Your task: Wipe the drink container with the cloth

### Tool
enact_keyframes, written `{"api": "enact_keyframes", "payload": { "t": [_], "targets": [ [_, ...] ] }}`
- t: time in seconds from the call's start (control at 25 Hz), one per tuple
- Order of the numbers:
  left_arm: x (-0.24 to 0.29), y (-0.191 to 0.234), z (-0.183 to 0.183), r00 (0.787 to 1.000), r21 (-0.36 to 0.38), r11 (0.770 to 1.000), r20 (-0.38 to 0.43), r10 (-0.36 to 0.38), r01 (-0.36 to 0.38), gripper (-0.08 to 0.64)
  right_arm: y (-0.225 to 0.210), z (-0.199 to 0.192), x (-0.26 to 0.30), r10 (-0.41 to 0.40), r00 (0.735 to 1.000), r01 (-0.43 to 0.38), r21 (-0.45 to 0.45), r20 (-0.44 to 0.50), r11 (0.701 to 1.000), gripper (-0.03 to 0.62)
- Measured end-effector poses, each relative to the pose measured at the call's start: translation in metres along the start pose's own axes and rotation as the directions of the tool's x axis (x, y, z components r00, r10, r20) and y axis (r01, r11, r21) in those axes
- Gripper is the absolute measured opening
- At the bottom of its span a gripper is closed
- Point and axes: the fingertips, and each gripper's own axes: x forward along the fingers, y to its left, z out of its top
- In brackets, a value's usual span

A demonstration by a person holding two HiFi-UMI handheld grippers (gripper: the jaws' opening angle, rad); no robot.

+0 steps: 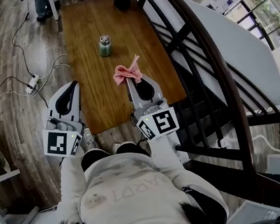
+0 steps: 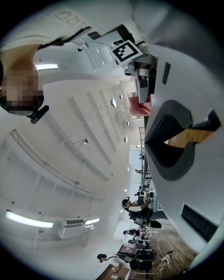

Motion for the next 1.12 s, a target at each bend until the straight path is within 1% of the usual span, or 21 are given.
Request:
{"api": "enact_keyframes", "payload": {
  "t": [0.2, 0.4, 0.52, 0.6, 0.68, 0.84, 0.96, 1.12],
  "targets": [
    [0.025, 0.043, -0.015, 0.998, -0.03, 0.998, -0.026, -0.06, 0.06, 0.0, -0.002, -0.013, 0.042, -0.064, 0.998, 0.064, 0.005, -0.029, 0.998, 0.041],
    [0.05, 0.08, -0.031, 0.991, -0.048, 0.992, -0.05, -0.122, 0.12, 0.0, -0.004, -0.029, 0.08, -0.117, 0.991, 0.118, 0.008, -0.06, 0.993, 0.041],
    [0.07, 0.114, -0.038, 0.986, -0.049, 0.987, -0.062, -0.155, 0.152, 0.0, -0.004, -0.038, 0.119, -0.14, 0.987, 0.141, 0.012, -0.074, 0.99, 0.041],
    [0.09, 0.141, -0.042, 0.979, -0.051, 0.981, -0.077, -0.19, 0.187, 0.0, -0.007, -0.044, 0.15, -0.163, 0.982, 0.165, 0.018, -0.091, 0.986, 0.041],
    [0.102, 0.154, -0.049, 0.967, -0.053, 0.971, -0.092, -0.237, 0.233, 0.0, -0.009, -0.051, 0.165, -0.191, 0.976, 0.194, 0.019, -0.107, 0.981, 0.041],
    [0.108, 0.146, -0.066, 0.938, -0.034, 0.944, -0.109, -0.33, 0.328, 0.0, -0.008, -0.07, 0.156, -0.233, 0.964, 0.235, 0.004, -0.125, 0.972, 0.041],
    [0.123, 0.148, -0.076, 0.908, -0.022, 0.916, -0.131, -0.399, 0.399, 0.0, -0.012, -0.084, 0.16, -0.267, 0.952, 0.272, 0.013, -0.148, 0.962, 0.041],
    [0.152, 0.149, -0.093, 0.864, -0.031, 0.878, -0.166, -0.476, 0.478, 0.0, -0.025, -0.1, 0.167, -0.302, 0.936, 0.314, 0.04, -0.179, 0.949, 0.041]
  ]
}}
